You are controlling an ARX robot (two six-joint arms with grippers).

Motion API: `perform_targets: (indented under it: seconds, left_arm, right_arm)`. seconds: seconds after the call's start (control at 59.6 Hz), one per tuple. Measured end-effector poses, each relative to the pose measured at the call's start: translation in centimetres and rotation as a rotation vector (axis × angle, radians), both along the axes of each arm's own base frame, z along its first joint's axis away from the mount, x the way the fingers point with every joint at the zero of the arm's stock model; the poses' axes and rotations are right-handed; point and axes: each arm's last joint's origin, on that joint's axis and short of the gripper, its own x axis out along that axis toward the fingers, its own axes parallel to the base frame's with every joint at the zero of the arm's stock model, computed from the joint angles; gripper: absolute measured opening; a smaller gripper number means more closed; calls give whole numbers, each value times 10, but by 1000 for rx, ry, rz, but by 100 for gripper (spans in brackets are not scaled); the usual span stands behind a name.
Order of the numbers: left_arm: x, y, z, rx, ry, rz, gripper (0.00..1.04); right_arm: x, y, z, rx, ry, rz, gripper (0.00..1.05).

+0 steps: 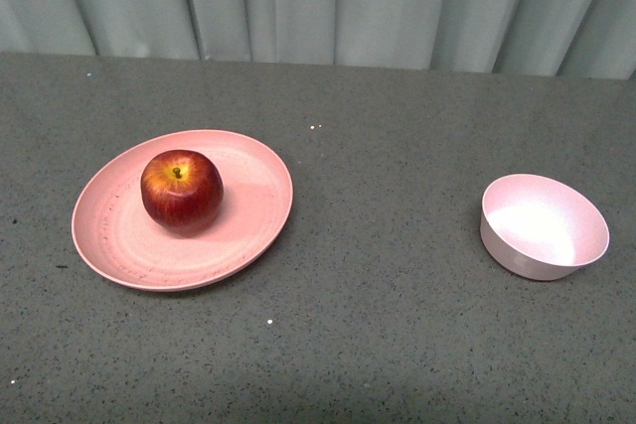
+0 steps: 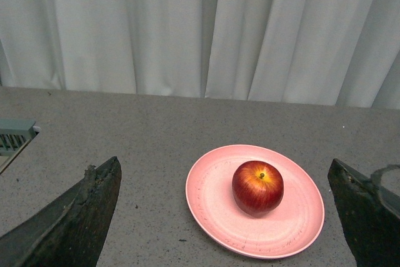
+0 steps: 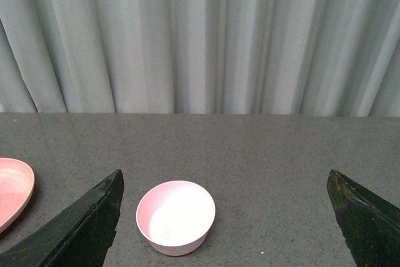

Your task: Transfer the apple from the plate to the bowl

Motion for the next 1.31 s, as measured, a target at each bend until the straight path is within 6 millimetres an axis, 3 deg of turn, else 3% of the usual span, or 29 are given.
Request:
perform_targets:
  seconds: [1.308]
  left_arm:
    - [0, 0, 0, 0, 0, 0, 98]
  right_arm:
    - [0, 0, 0, 0, 0, 0, 95]
